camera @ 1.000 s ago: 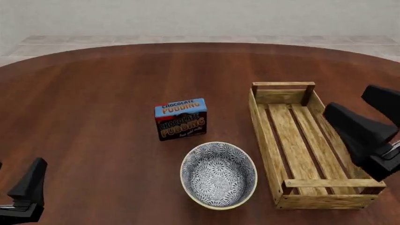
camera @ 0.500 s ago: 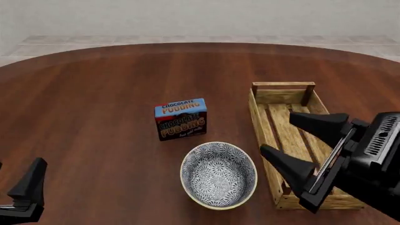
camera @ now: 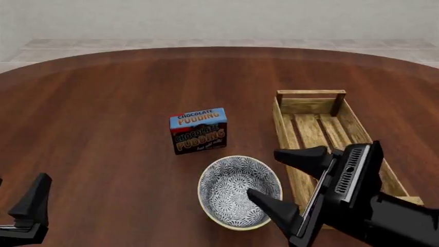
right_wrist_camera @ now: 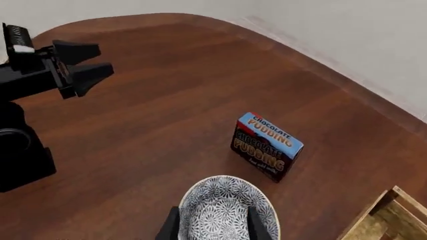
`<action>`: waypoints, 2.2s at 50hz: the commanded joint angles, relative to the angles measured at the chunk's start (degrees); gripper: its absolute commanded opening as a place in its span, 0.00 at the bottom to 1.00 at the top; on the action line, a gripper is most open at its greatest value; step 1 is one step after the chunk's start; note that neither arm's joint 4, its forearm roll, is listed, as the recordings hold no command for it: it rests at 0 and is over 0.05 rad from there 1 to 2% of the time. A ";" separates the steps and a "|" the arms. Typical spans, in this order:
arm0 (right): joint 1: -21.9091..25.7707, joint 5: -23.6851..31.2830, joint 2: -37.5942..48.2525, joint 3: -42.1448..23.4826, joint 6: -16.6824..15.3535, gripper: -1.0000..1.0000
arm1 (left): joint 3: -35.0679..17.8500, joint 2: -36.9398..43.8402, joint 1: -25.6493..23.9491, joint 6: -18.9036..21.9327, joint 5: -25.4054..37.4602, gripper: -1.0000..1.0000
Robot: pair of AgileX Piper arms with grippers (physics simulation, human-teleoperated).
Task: Pick up the bowl on the left and put it in the tray.
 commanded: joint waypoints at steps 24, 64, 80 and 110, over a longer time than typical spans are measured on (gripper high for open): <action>7.22 -11.05 13.97 2.05 3.56 1.00 | 0.00 0.00 0.00 0.00 0.00 1.00; 8.41 -30.81 35.12 6.85 11.15 1.00 | 0.00 0.00 0.00 0.00 0.00 1.00; 7.20 -35.95 41.84 7.69 12.33 1.00 | 0.00 0.00 0.00 0.00 0.00 1.00; 7.99 -45.52 53.87 7.63 17.60 1.00 | 0.00 0.00 0.00 0.00 0.00 1.00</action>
